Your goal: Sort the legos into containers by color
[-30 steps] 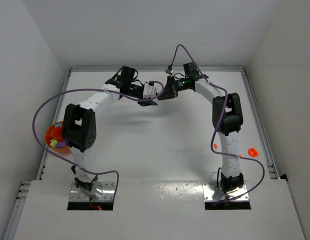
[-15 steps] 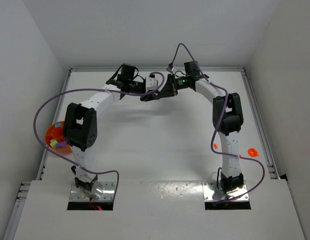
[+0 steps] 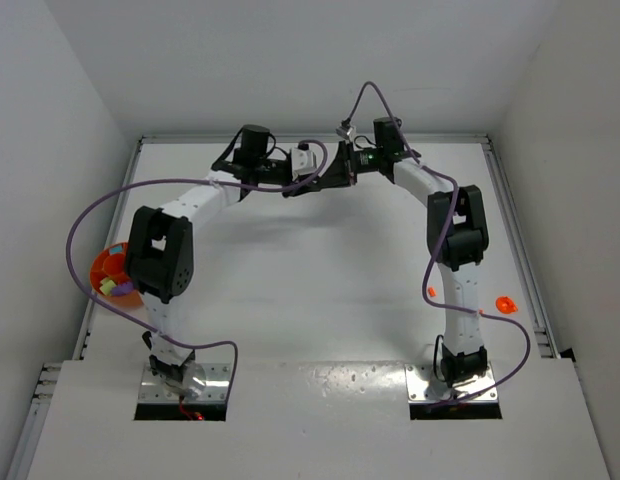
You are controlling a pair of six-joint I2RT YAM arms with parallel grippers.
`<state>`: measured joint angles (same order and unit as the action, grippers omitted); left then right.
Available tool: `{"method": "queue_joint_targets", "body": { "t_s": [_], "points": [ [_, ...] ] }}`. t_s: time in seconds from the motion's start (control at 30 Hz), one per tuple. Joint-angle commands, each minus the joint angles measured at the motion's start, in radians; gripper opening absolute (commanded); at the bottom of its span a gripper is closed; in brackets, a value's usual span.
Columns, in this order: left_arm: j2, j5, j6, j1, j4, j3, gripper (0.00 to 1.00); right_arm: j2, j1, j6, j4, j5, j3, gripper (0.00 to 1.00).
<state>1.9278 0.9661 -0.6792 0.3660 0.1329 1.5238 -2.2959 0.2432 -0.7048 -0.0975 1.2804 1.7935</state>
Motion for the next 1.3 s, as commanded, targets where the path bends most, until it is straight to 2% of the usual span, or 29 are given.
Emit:
{"method": "queue_joint_targets", "body": {
  "t_s": [0.0, 0.07, 0.37, 0.5, 0.57, 0.6, 0.63, 0.67, 0.7, 0.77, 0.87, 0.9, 0.97, 1.07, 1.1, 1.17, 1.2, 1.27],
  "points": [
    [-0.030, 0.166, -0.002, 0.113, -0.072, -0.027, 0.01, 0.082, 0.082, -0.194, 0.272, 0.059, -0.009, 0.21],
    [-0.053, 0.166, -0.025, 0.113, -0.072, -0.039, 0.00, 0.082, 0.073, -0.226, 0.301, 0.059, -0.023, 0.29],
    [-0.118, 0.134, -0.056, 0.093, -0.050, -0.137, 0.00, 0.113, 0.022, -0.254, 0.328, 0.059, -0.042, 0.36],
    [-0.153, 0.111, -0.065, 0.093, -0.038, -0.166, 0.00, 0.124, -0.005, -0.254, 0.315, 0.059, -0.042, 0.36],
    [-0.153, 0.111, -0.065, 0.083, -0.038, -0.182, 0.00, 0.135, -0.018, -0.254, 0.315, 0.059, -0.063, 0.33],
    [-0.162, 0.111, -0.056, 0.083, -0.038, -0.191, 0.00, 0.144, -0.018, -0.254, 0.315, 0.059, -0.063, 0.28],
    [-0.162, 0.111, -0.056, 0.083, -0.038, -0.191, 0.07, 0.144, -0.018, -0.254, 0.315, 0.059, -0.074, 0.25],
    [-0.162, 0.111, -0.043, 0.083, -0.038, -0.191, 0.25, 0.144, -0.018, -0.254, 0.315, 0.059, -0.086, 0.22],
    [-0.162, 0.111, -0.028, 0.083, -0.038, -0.182, 0.33, 0.144, -0.018, -0.254, 0.315, 0.068, -0.086, 0.21],
    [-0.162, 0.111, 0.000, 0.074, -0.064, -0.182, 0.43, 0.153, -0.018, -0.254, 0.324, 0.068, -0.108, 0.21],
    [-0.162, 0.102, 0.000, 0.074, -0.073, -0.182, 0.58, 0.153, -0.018, -0.263, 0.335, 0.068, -0.108, 0.28],
    [-0.162, 0.102, 0.000, 0.074, -0.073, -0.182, 0.70, 0.153, -0.018, -0.263, 0.335, 0.068, -0.099, 0.31],
    [-0.162, 0.102, 0.000, 0.074, -0.087, -0.182, 0.75, 0.144, -0.018, -0.263, 0.335, 0.077, -0.089, 0.34],
    [-0.162, 0.089, 0.024, 0.074, -0.111, -0.191, 0.75, 0.144, -0.018, -0.263, 0.335, 0.077, -0.089, 0.34],
    [-0.162, 0.089, 0.024, 0.074, -0.111, -0.191, 0.72, 0.144, -0.018, -0.263, 0.335, 0.077, -0.098, 0.34],
    [-0.162, 0.079, 0.035, 0.063, -0.102, -0.191, 0.59, 0.144, -0.018, -0.263, 0.335, 0.077, -0.112, 0.34],
    [-0.162, 0.079, 0.044, 0.054, -0.087, -0.180, 0.47, 0.153, -0.018, -0.236, 0.314, 0.068, -0.137, 0.34],
    [-0.142, 0.041, 0.066, 0.054, -0.020, -0.153, 0.44, 0.153, -0.039, -0.144, 0.215, 0.016, -0.137, 0.35]
  ]
}}
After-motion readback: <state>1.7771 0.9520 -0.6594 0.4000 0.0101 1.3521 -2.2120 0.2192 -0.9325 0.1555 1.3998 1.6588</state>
